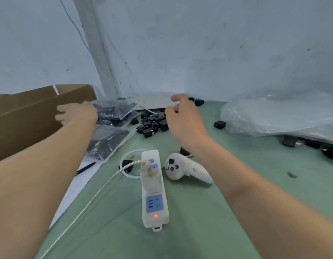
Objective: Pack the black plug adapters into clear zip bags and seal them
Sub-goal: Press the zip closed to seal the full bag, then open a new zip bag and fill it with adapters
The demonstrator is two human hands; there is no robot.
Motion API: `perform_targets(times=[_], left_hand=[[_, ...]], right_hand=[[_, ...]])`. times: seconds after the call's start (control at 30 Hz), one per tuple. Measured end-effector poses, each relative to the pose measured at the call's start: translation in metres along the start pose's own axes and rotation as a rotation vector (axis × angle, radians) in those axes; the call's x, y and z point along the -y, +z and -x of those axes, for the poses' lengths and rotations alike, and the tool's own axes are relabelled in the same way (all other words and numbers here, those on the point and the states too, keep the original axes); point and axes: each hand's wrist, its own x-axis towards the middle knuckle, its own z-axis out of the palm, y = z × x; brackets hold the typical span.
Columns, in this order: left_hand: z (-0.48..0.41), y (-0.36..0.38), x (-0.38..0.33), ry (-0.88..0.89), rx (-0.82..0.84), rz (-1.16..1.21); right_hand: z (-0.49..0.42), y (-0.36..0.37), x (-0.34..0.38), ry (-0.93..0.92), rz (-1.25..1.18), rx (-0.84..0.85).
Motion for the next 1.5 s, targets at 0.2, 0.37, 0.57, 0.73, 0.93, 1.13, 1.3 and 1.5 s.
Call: perform_targets(times=[0.2,0.37,0.57,0.73,0.93,1.13,1.3,1.5], left_hand=[[0.183,0.004,-0.062,0.615,0.536,0.099],[0.373,0.003,0.015,0.877,1.141,0.0],[0.482,0.028,0.106,0.919,1.365,-0.308],[0.515,0.087,0.094,1.235,1.107,-0.357],[0.529,0.171,0.056,1.391,0.847,-0.706],[0.495,0.195,0.053,1.332,0.844,-0.911],[0.475,0.203,0.054,1.354,0.83,-1.006],[0.44,0.206,0.057,1.503,0.733,-1.117]], right_hand=[[0.061,-0.095,0.0,0.053,0.012,-0.173],[0.17,-0.193,-0.062,0.248,0.065,-0.328],[0.253,-0.272,-0.145,0.54,-0.014,-0.498],[0.252,-0.282,-0.177,0.506,-0.038,-0.52],[0.234,-0.294,-0.198,0.505,-0.074,-0.55],[0.238,-0.296,-0.206,0.484,-0.079,-0.514],[0.244,-0.294,-0.201,0.487,-0.137,-0.546],[0.239,-0.302,-0.209,0.478,-0.141,-0.566]])
